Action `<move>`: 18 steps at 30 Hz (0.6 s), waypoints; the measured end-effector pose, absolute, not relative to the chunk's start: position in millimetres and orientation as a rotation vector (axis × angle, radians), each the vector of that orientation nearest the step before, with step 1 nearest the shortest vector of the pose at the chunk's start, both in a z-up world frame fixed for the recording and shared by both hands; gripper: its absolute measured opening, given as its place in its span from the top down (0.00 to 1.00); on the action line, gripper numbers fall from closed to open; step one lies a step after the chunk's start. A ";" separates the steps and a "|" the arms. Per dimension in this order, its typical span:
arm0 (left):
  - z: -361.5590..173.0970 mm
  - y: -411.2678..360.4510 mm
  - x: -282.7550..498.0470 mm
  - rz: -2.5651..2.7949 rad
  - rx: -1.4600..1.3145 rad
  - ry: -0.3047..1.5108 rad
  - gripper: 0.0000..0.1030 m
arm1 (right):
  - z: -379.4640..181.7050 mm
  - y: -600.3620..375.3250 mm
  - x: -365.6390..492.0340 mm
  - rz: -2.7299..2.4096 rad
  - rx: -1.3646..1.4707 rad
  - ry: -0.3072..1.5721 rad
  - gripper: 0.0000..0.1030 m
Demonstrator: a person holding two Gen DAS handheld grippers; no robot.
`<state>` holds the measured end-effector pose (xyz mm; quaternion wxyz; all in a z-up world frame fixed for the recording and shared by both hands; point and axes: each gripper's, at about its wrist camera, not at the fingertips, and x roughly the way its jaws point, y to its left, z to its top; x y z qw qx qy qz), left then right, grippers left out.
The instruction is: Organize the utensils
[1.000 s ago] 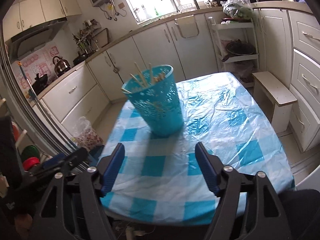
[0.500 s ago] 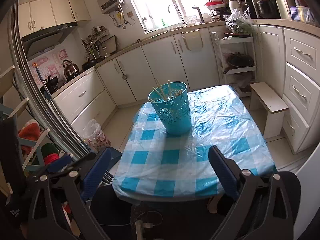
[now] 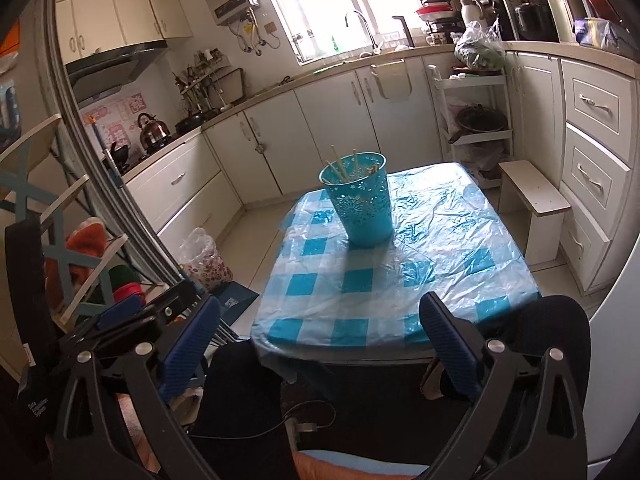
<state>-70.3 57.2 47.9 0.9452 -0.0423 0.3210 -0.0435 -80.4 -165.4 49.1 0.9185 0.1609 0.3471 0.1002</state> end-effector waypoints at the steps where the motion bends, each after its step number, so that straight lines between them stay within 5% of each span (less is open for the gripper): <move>1: 48.6 57.5 -72.8 -0.087 -0.086 0.649 0.07 | 50.9 -164.7 -83.3 0.206 0.329 0.707 0.07; 18: 67.3 62.4 -105.0 -0.076 -0.078 0.584 0.07 | 67.5 -157.8 -110.8 0.214 0.295 0.651 0.07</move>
